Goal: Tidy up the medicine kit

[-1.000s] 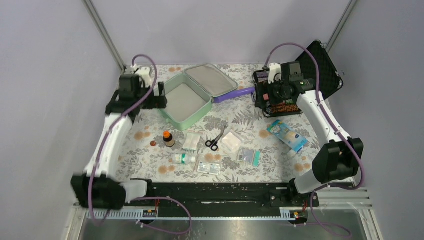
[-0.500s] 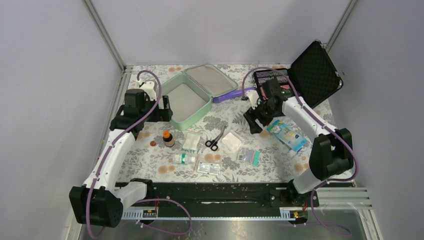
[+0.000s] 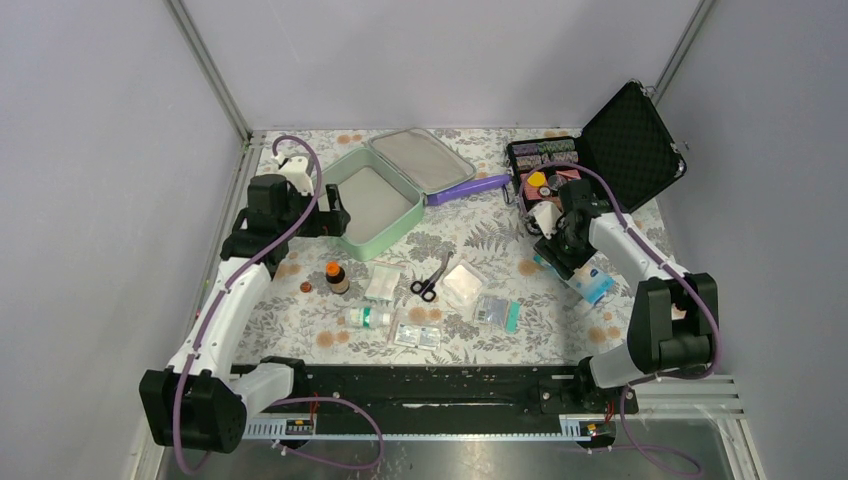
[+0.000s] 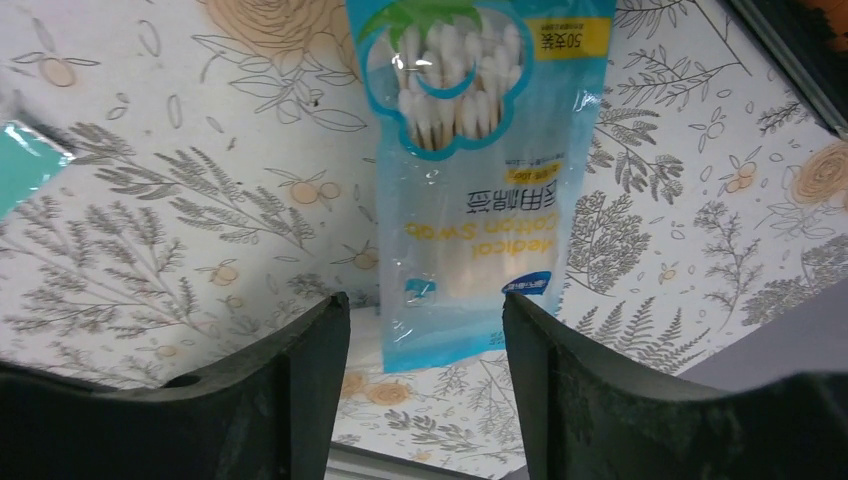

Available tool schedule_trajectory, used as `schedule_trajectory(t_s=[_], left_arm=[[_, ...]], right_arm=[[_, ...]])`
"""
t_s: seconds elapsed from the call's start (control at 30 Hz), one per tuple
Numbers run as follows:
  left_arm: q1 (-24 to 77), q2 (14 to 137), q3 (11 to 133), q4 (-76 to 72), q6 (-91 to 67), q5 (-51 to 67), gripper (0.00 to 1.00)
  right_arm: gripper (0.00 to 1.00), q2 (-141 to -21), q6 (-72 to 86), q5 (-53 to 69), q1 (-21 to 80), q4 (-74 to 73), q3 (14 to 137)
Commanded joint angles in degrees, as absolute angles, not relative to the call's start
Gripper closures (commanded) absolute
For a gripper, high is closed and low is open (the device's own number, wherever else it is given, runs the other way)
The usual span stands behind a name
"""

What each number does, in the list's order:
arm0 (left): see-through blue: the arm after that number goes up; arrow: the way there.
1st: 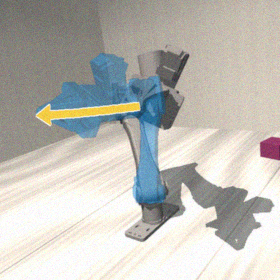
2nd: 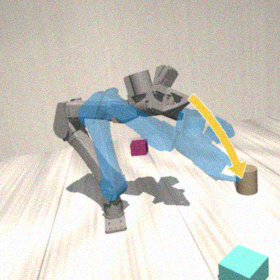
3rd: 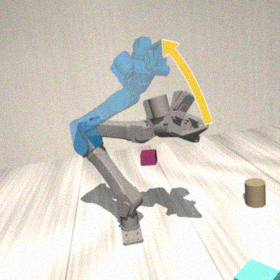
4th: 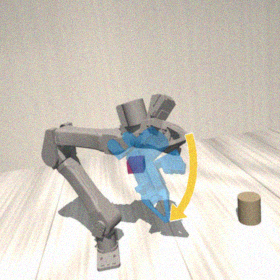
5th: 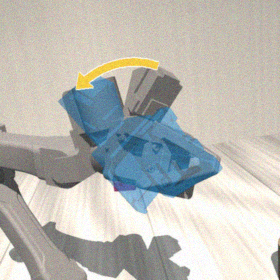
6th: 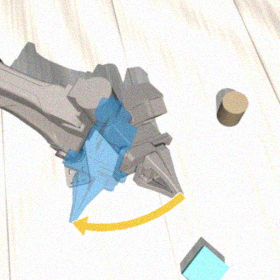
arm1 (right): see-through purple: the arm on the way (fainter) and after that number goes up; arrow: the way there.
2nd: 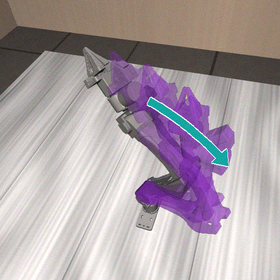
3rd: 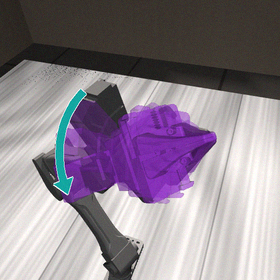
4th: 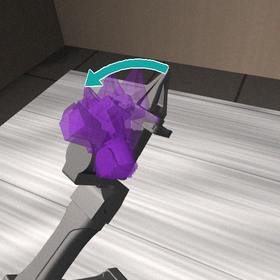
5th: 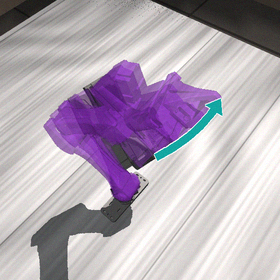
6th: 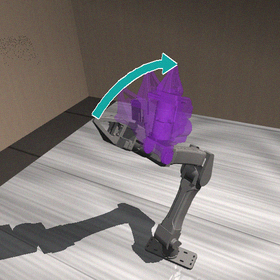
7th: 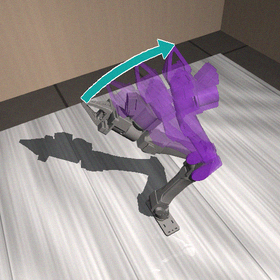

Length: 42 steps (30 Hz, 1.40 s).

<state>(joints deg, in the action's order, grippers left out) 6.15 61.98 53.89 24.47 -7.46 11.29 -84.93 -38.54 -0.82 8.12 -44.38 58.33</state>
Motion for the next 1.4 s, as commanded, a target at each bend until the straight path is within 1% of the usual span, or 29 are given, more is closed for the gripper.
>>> schedule_trajectory(t_s=[0.0, 0.17, 0.43, 0.5, 0.63, 0.8, 0.87, 0.97, 1.0, 1.1, 1.27, 1.37], left_arm=[[5.5, 63.7, 54.9, 18.8, -8.1, 14.1, 0.01], [5.1, 65.1, 56.1, 17.9, -8.1, 15.6, 0.02], [5.1, 66.3, 56.8, 17.8, -7.6, 15.4, 0.03], [5.0, 66.6, 56.9, 17.8, -7.6, 15.4, 0.04], [5.0, 67.5, 57.4, 17.8, -7.5, 15.3, 0.04], [5.0, 68.6, 57.7, 17.2, -7.5, 15.4, 0.05], [5.0, 69.1, 57.8, 16.9, -7.5, 15.4, 0.05], [5.0, 69.6, 58.3, 16.8, -7.5, 15.4, 0.05], [5.0, 69.8, 58.5, 16.8, -7.4, 15.5, 0.06], [5.0, 70.1, 59.2, 17.2, -6.8, 15.4, 0.06], [5.0, 71.5, 60.2, 16.8, -6.5, 15.8, 0.06], [5.0, 72.6, 61.5, 16.2, -6.9, 18.8, 0.06]], right_arm=[[0.34, -86.3, -41.7, -5.3, 7.8, -41.4, 57.6], [0.37, -90.3, -40.8, -4.6, 5.8, -41.5, 59.7], [0.49, -96.3, -43.4, -2.1, 4.0, -42.4, 60.3], [0.54, -97.4, -43.5, -2.2, 4.0, -42.1, 60.4], [0.6, -99.4, -43.7, -3.9, 4.0, -39.6, 60.1], [0.75, -100.5, -44.5, -3.4, 4.2, -37.9, 60.8], [0.83, -101.2, -44.7, -2.9, 4.3, -38.7, 61.9], [0.99, -100.9, -44.5, -1.4, 4.6, -40.6, 63.5], [1.0, -99.7, -43.9, 0.4, 4.7, -41.3, 64.1], [1.0, -95.3, -41.4, 7.0, 5.7, -44.8, 67.2], [1.0, -89.0, -38.5, 19.9, 10.6, -51.7, 74.9], [1.0, -87.7, -37.7, 25.1, 14.0, -52.6, 79.2]])
